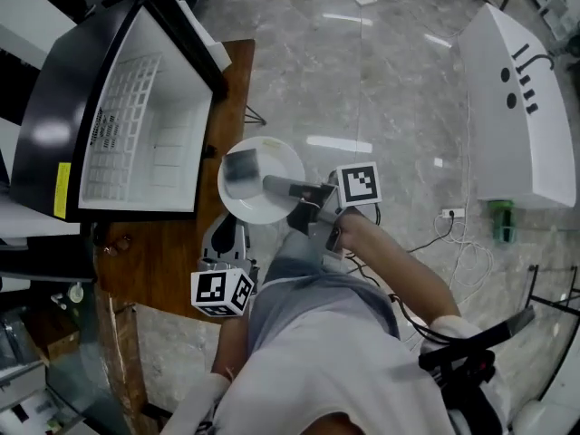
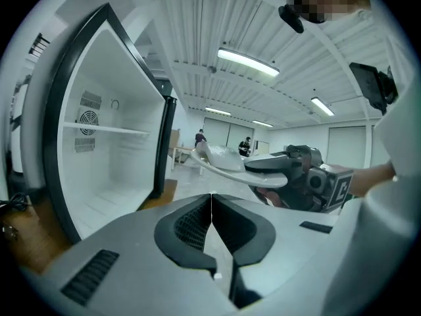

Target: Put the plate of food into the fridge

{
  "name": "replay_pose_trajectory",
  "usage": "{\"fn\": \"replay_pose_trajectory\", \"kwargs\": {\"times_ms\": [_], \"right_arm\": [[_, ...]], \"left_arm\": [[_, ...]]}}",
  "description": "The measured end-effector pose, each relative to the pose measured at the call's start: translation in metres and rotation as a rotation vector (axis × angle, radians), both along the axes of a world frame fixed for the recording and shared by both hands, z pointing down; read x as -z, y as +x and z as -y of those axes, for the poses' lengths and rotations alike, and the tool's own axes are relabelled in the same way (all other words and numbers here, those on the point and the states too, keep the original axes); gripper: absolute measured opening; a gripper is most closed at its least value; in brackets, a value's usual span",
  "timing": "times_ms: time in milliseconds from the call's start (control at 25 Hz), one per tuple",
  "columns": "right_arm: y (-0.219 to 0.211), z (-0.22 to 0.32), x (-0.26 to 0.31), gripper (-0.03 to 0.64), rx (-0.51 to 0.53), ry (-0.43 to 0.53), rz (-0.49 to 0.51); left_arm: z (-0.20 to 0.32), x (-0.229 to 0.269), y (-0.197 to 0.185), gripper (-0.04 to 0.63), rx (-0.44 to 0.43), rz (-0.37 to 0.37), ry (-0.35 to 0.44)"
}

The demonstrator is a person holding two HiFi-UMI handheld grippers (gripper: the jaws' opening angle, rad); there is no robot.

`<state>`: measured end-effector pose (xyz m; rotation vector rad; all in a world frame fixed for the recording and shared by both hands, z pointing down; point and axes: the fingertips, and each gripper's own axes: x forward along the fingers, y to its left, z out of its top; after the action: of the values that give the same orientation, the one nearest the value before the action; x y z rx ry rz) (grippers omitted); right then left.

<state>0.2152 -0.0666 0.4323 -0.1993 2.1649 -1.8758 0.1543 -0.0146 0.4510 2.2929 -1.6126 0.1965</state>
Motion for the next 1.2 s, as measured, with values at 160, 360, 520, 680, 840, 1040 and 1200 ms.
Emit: {"fn": "replay_pose_trajectory", "kwargs": {"times_ms": [160, 360, 520, 680, 840, 1040, 1200], "right_arm": [[-0.036, 0.062, 0.014, 0.023, 0.093, 0.074, -0.004], [-0.076, 0.13, 0.02, 0.023, 0.218, 0.053, -0.019], [-0.116, 0.158, 0.03, 0.023, 0.345, 0.063, 0.0], [-0.157, 0.178, 0.039, 0.023, 0.447, 0.02, 0.019], [-0.203, 0.198, 0.046, 0.023, 0.564, 0.001, 0.037], [-0.228, 0.211, 0.064, 0.023, 0.603, -0.021, 0.044], [-0.263, 0.235, 0.066, 0.023, 0.703, -0.012, 0.023]], "left_arm": [[0.06, 0.013, -0.031, 0.018, 0.13, -0.002, 0.071], [0.133, 0.021, -0.059, 0.018, 0.239, -0.023, 0.085], [0.165, 0.027, -0.082, 0.018, 0.296, -0.021, 0.099], [0.189, 0.039, -0.111, 0.018, 0.362, -0.021, 0.117], [0.205, 0.049, -0.15, 0.018, 0.485, -0.009, 0.141], [0.208, 0.069, -0.172, 0.018, 0.557, 0.014, 0.162], [0.223, 0.079, -0.194, 0.018, 0.696, 0.041, 0.186]]}}
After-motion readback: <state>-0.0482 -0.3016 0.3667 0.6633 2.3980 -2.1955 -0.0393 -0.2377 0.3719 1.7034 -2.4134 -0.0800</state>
